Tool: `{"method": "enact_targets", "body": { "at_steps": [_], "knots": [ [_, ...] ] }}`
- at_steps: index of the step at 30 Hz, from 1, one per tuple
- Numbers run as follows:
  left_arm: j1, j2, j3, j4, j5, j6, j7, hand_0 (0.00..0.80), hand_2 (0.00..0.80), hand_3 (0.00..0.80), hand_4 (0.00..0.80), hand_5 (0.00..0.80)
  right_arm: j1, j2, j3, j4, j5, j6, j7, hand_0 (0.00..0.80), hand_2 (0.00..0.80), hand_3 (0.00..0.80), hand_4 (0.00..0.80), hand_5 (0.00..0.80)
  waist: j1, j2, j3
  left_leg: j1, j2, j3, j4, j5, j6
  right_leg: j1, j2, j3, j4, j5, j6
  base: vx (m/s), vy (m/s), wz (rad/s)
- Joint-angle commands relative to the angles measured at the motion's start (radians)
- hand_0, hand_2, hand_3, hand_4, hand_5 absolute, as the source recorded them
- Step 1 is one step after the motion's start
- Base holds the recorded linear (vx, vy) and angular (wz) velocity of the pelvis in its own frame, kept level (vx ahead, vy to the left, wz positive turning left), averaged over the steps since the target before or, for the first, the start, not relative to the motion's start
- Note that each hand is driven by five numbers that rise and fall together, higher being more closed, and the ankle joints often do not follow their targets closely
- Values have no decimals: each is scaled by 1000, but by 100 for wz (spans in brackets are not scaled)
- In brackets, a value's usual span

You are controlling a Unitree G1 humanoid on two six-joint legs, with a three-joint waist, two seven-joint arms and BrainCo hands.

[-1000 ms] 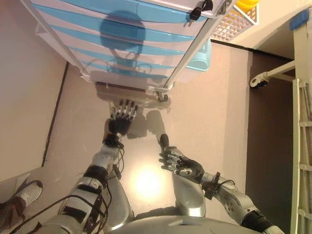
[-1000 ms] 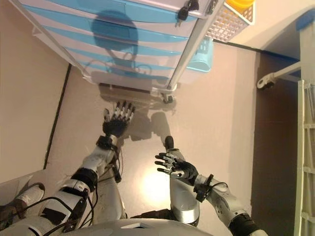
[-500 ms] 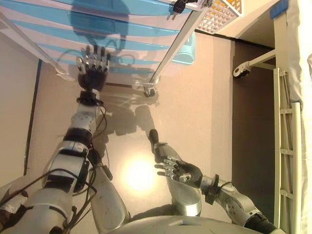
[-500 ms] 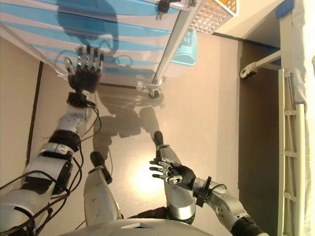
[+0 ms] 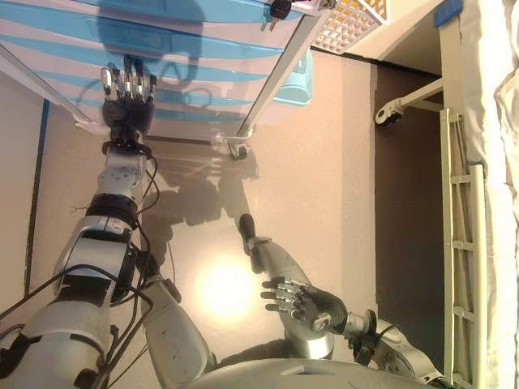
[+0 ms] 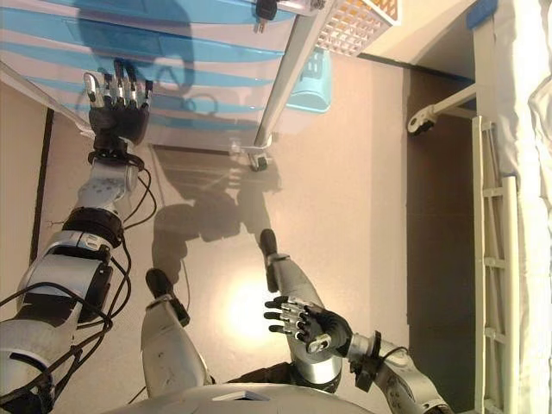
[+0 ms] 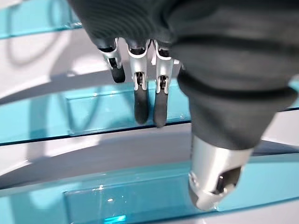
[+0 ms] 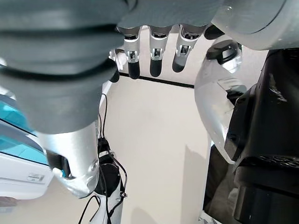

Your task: Open the drawer and pick up the medicine

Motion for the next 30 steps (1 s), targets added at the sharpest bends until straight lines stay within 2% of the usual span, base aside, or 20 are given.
{"method": "enact_targets", "body": {
  "at_steps": [1, 2, 3, 4, 5, 6, 11, 12, 13, 14, 20, 30],
  "knots": [
    [-184, 128, -32, -198, 83, -44, -54, 0, 0, 0, 0, 0, 62, 32, 58, -25, 4, -22, 45, 0, 0, 0, 0, 0, 15, -79, -32, -20, -33, 58, 118, -109, 109, 79, 16, -26, -102, 34, 26, 8, -43, 13],
    [-183, 128, -35, -205, 91, -47, -60, 367, 367, 367, 367, 367, 61, 36, 59, -27, 10, -18, 40, 0, 0, 0, 0, 0, 19, -78, -35, -15, -34, 59, 109, -106, 108, 86, 15, -29, -112, 37, 27, 12, -44, 14],
    [-179, 129, -32, -211, 92, -40, -60, 424, 424, 424, 424, 424, 61, 42, 58, -29, 12, -15, 35, 0, 0, 0, 0, 0, 23, -77, -37, -10, -35, 58, 100, -103, 107, 94, 14, -31, -121, 40, 29, 11, -46, 11],
    [-177, 130, -33, -219, 93, -37, -53, 420, 420, 420, 420, 420, 62, 46, 57, -32, 10, -14, 33, 0, 0, 0, 0, 0, 26, -76, -38, -7, -37, 56, 93, -101, 107, 100, 14, -31, -128, 41, 29, 8, -37, 10],
    [-171, 132, -32, -223, 98, -33, -51, 53, 53, 53, 53, 53, 62, 47, 57, -32, 9, -13, 34, 0, 0, 0, 0, 0, 30, -76, -40, -3, -37, 56, 87, -99, 108, 106, 13, -32, -134, 42, 30, 7, -34, 10],
    [-162, 135, -31, -224, 99, -25, -52, 0, 0, 0, 0, 0, 65, 49, 57, -36, 8, -11, 31, 0, 0, 0, 0, 0, 34, -75, -40, 0, -40, 55, 81, -97, 109, 110, 12, -33, -139, 44, 29, 11, -27, 9],
    [-155, 147, -26, -213, 100, -7, -64, 0, 0, 0, 0, 0, 61, 64, 68, -34, 8, 0, 14, 0, 0, 0, 0, 0, 45, -75, -46, 11, -43, 49, 86, -103, 115, 131, 14, -34, -144, 44, 31, 10, -13, 3],
    [-154, 151, -25, -216, 97, -1, -73, 135, 135, 135, 135, 135, 60, 67, 69, -32, 9, -2, 14, 0, 0, 0, 0, 0, 49, -77, -46, 10, -44, 44, 89, -106, 116, 134, 14, -33, -147, 45, 33, 7, -22, 4],
    [-153, 152, -23, -219, 94, 3, -83, 593, 593, 593, 593, 593, 58, 69, 71, -31, 9, -2, 12, 0, 0, 0, 0, 0, 50, -78, -46, 10, -44, 43, 90, -107, 117, 138, 16, -31, -151, 46, 34, 2, -21, 4],
    [-151, 153, -23, -224, 93, 3, -90, 800, 800, 800, 800, 800, 58, 72, 73, -29, 8, -3, 10, 0, 0, 0, 0, 0, 52, -78, -46, 12, -46, 42, 90, -109, 117, 140, 16, -31, -153, 48, 35, 3, -17, 5],
    [-115, 144, -17, -255, 105, 29, -117, 800, 800, 800, 800, 800, 56, 83, 64, -35, 8, 11, 11, 0, 0, 0, 0, 0, 68, -76, -46, 34, -53, 40, 71, -107, 121, 168, 16, -32, -171, 51, 40, 1, -6, 2],
    [67, 97, 36, -281, 72, 93, -215, 800, 800, 800, 800, 800, 70, 101, 50, -61, -9, 24, -22, 0, 0, 0, 0, 0, 107, -52, -55, 78, -71, 36, 26, -88, 123, 206, -1, -43, -184, 47, 47, -3, 25, 2]
  ]
}}
